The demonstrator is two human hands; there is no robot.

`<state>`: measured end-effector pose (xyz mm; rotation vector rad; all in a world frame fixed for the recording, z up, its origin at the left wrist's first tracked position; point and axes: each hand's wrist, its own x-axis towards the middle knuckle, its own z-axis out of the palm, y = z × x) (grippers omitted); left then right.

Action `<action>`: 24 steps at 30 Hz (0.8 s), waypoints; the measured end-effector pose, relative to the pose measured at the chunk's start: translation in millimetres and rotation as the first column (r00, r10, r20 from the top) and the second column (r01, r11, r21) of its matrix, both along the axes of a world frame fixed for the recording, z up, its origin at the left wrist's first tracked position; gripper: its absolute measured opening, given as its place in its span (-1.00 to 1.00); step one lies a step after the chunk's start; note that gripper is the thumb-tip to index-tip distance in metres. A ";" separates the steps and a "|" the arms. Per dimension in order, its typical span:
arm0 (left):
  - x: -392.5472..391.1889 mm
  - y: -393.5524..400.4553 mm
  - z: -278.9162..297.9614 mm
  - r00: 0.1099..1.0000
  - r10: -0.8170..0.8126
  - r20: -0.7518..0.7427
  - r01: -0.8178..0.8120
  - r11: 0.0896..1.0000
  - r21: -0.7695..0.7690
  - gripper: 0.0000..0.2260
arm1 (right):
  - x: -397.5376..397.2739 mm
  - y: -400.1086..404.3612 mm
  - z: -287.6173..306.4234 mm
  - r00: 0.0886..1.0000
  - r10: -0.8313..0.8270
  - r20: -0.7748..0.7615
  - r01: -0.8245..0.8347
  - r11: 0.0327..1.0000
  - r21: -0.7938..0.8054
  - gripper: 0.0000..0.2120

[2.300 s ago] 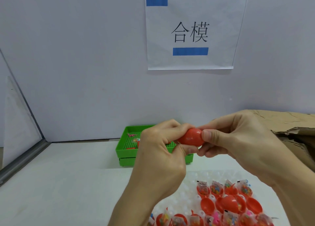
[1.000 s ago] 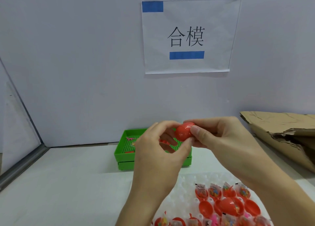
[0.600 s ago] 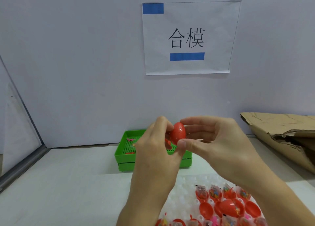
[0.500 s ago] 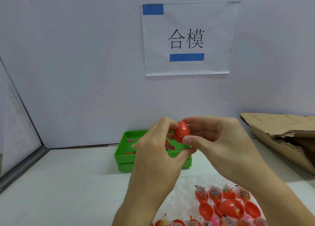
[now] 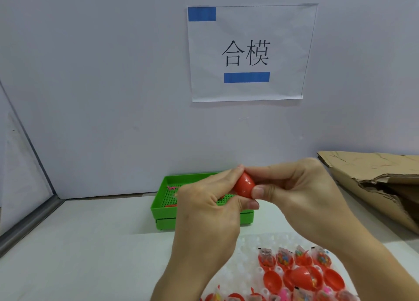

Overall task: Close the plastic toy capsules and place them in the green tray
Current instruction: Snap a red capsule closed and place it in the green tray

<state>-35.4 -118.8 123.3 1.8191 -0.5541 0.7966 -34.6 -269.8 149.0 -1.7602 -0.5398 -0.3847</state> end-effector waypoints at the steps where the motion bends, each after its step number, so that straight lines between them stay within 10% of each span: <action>1: 0.2 -0.4 -0.8 1.000 0.001 0.019 -0.001 1.000 0.009 -0.49 | 0.1 -0.3 0.1 1.000 -0.001 -0.003 0.001 1.000 0.005 -0.48; 15: 3.7 8.6 5.6 0.977 -0.168 -0.130 0.137 0.966 -0.221 -0.55 | 4.5 2.5 -2.0 0.979 0.095 -0.182 -0.055 0.975 0.213 -0.85; 24: 3.6 10.0 4.3 0.971 -0.181 -0.155 0.148 0.968 -0.204 -0.63 | 8.8 9.8 -11.4 0.948 0.143 -0.284 -0.059 0.957 0.284 -0.73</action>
